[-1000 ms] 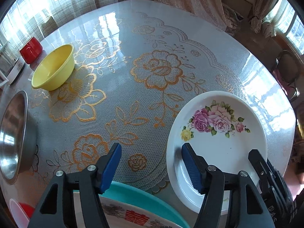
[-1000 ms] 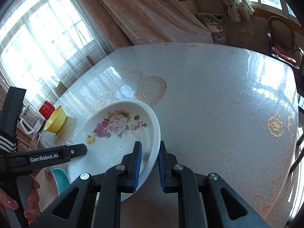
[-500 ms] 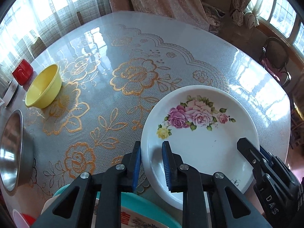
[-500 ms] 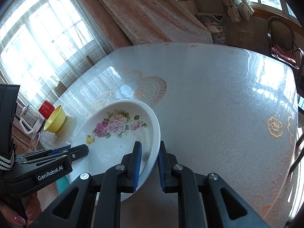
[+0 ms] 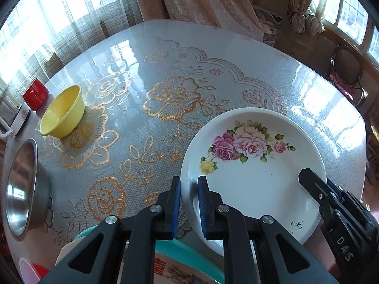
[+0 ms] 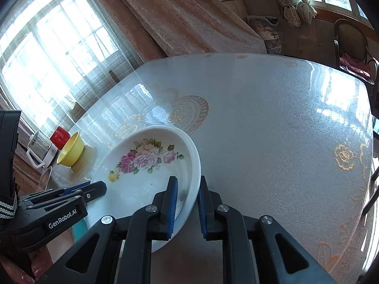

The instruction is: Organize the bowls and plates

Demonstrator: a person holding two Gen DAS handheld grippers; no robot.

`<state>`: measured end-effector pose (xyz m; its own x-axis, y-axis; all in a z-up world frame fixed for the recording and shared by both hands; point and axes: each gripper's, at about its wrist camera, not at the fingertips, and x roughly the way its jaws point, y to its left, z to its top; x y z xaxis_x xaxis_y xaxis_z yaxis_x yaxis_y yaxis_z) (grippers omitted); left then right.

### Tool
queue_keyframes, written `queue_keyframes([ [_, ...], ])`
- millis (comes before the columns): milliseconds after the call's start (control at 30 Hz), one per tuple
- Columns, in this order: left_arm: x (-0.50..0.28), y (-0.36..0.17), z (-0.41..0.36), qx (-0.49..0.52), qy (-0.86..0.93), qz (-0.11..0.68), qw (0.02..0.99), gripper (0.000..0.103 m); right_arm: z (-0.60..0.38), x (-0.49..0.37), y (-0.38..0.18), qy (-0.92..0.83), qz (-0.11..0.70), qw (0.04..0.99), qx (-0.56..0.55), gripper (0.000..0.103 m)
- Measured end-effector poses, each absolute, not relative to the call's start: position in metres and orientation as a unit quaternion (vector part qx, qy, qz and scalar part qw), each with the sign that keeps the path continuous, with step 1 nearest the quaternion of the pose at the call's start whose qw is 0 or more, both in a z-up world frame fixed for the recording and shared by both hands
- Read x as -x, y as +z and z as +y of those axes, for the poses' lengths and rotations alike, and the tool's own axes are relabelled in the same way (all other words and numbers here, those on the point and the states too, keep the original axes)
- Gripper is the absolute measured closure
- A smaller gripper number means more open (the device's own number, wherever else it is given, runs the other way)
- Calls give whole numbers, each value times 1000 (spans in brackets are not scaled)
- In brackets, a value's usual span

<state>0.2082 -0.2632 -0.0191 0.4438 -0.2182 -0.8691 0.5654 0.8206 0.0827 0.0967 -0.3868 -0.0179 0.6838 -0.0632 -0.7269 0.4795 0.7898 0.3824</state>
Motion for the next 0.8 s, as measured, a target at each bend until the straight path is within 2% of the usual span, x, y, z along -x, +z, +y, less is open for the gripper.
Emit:
queue_keyframes([
  [500,-195,-3,-254,-171,-256,444,842,92,-392,-83,-23,-127,333,879,-319,88],
  [800,-179,15,-241,-166,-259,407,860,91,-384,-78,1,-115,309,894,-304,88],
])
